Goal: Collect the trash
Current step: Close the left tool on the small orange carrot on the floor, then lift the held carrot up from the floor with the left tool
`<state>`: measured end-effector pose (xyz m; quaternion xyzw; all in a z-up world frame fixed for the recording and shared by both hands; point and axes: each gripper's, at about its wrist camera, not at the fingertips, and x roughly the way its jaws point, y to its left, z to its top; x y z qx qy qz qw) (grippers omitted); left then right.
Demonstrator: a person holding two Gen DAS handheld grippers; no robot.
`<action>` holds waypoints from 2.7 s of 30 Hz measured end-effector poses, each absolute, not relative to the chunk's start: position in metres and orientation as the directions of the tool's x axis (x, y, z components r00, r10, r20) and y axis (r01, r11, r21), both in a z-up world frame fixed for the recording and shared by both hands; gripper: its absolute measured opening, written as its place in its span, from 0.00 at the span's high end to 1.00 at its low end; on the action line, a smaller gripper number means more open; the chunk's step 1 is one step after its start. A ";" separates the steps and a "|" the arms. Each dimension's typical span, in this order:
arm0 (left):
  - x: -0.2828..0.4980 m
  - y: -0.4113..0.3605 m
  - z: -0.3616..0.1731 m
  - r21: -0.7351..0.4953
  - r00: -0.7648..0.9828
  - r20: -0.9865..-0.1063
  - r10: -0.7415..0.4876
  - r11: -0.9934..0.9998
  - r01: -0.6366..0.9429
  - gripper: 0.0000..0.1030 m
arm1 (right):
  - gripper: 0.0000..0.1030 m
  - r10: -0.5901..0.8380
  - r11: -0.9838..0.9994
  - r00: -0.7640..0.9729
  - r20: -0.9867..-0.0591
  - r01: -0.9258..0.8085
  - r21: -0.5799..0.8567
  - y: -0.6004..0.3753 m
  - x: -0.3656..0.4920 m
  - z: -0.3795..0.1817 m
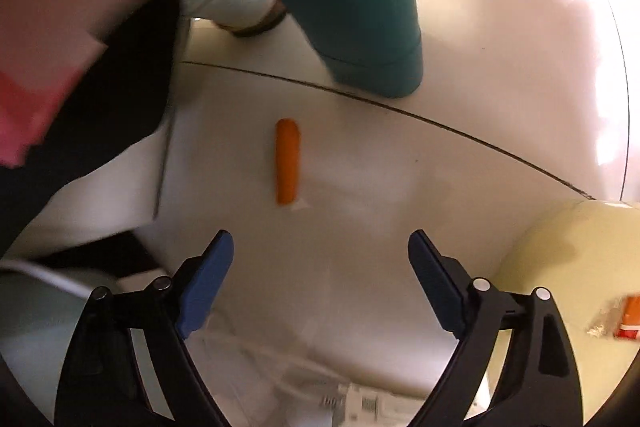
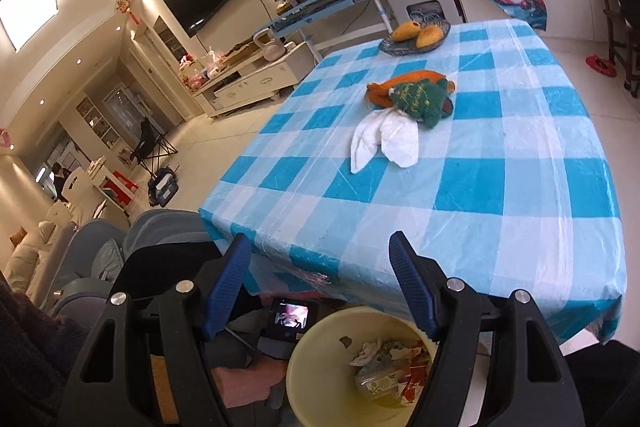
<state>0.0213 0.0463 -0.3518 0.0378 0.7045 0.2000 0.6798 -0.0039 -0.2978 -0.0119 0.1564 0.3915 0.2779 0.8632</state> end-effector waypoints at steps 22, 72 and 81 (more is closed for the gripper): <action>0.040 0.086 -0.414 0.234 0.065 -0.955 0.288 0.872 -0.430 0.28 | 0.33 0.583 0.812 0.443 -0.681 -0.362 0.459 -0.278 0.006 -0.038; -0.016 -0.079 -0.109 -0.047 0.372 -0.925 -0.080 0.994 0.098 0.93 | 0.33 0.490 0.866 0.691 -0.531 -0.321 0.382 -0.325 -0.027 0.014; -0.033 -0.058 -0.008 -0.392 0.573 -0.687 -0.447 0.892 0.226 0.93 | 0.33 0.471 0.873 0.705 -0.530 -0.288 0.394 -0.331 -0.027 0.013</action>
